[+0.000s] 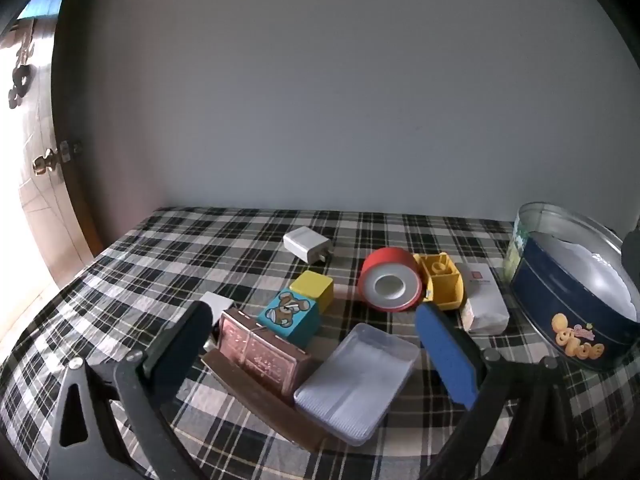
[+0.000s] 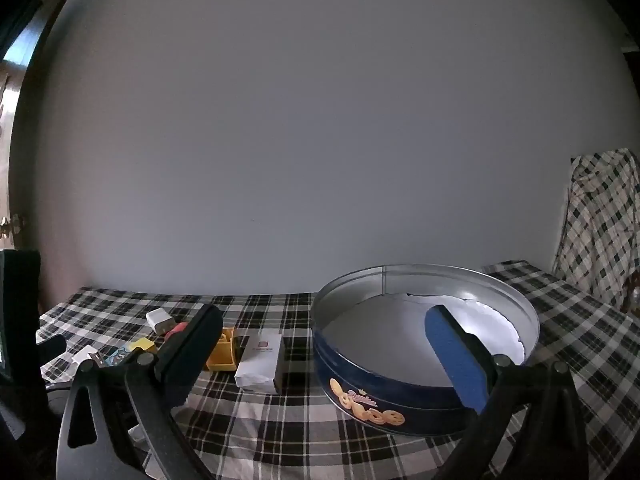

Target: Organize rigid objects

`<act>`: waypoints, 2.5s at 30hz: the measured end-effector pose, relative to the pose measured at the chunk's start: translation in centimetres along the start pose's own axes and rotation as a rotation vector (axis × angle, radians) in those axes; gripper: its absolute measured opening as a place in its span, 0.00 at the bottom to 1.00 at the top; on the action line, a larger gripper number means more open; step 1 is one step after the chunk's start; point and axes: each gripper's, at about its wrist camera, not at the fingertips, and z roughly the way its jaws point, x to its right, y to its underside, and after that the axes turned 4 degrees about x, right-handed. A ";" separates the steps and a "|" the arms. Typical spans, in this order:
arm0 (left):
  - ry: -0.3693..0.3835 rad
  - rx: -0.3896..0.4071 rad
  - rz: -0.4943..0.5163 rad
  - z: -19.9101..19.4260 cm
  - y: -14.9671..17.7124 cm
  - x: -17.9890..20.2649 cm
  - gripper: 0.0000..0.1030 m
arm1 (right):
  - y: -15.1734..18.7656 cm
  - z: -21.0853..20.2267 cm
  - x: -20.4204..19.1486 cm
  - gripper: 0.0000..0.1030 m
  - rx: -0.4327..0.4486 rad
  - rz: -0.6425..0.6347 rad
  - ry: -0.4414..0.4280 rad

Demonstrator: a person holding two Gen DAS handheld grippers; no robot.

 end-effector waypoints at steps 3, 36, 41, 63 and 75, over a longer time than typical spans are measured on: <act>0.000 -0.001 0.000 0.0 0.0 0.1 1.00 | 0.1 0.0 0.1 1.00 0.003 0.003 0.003; 0.018 -0.018 0.004 -0.1 0.3 0.2 1.00 | 0.0 -0.1 0.1 1.00 -0.003 0.002 0.007; 0.027 -0.009 0.019 -0.3 0.3 0.6 1.00 | -0.1 0.1 0.3 1.00 -0.004 0.010 0.020; 0.031 -0.017 0.007 -0.2 0.4 0.8 1.00 | -0.1 0.1 0.6 1.00 -0.011 0.022 0.023; 0.028 -0.036 0.000 -0.7 0.7 0.1 1.00 | 0.2 0.2 0.3 1.00 -0.024 -0.002 -0.004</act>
